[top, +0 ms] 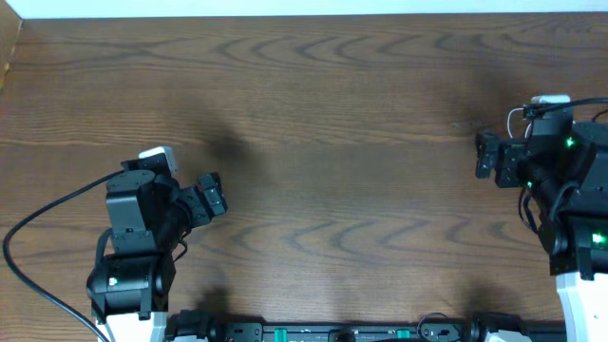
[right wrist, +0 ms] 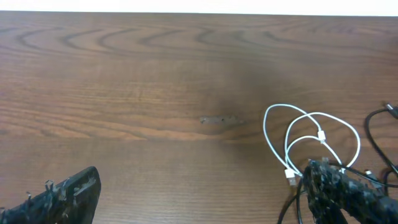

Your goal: Untangle cables

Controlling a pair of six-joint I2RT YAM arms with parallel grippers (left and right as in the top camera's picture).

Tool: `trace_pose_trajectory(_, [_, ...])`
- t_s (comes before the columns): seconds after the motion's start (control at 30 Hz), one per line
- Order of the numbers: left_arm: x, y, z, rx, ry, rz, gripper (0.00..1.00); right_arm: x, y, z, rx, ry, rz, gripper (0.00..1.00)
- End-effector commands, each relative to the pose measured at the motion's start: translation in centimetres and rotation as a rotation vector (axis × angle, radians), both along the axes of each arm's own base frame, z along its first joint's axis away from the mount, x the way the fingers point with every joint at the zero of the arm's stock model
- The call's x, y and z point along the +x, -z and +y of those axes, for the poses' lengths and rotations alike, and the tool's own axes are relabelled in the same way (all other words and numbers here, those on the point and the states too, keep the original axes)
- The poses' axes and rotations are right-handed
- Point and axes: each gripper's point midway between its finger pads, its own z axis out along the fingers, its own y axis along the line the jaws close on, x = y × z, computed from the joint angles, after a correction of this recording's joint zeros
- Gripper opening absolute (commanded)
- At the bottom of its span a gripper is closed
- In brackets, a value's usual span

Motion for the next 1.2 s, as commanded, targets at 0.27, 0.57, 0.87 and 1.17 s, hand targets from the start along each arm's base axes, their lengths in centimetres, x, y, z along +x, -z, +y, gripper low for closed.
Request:
trace_pose_trajectory(0.27, [0.4,1.4,-0.1,-0.017,0.004,0.055,1.0,0.0,0.6,-0.4,-0.009,0.013,0.016,0.99])
trace_pose_trajectory(0.57, [0.7,2.8,-0.1,-0.021,0.003,0.113,1.0,-0.1,0.7,2.0,-0.012,-0.063,0.018,0.99])
trace_pose_trajectory(0.87, [1.1,4.8,-0.1,-0.027,0.003,0.194,1.0,-0.8,0.7,2.2,-0.003,-0.074,0.029,0.99])
trace_pose_trajectory(1.17, [1.3,6.6,-0.1,-0.033,0.002,0.27,1.0,-1.6,0.0,2.6,-0.001,-0.09,-0.119,0.99])
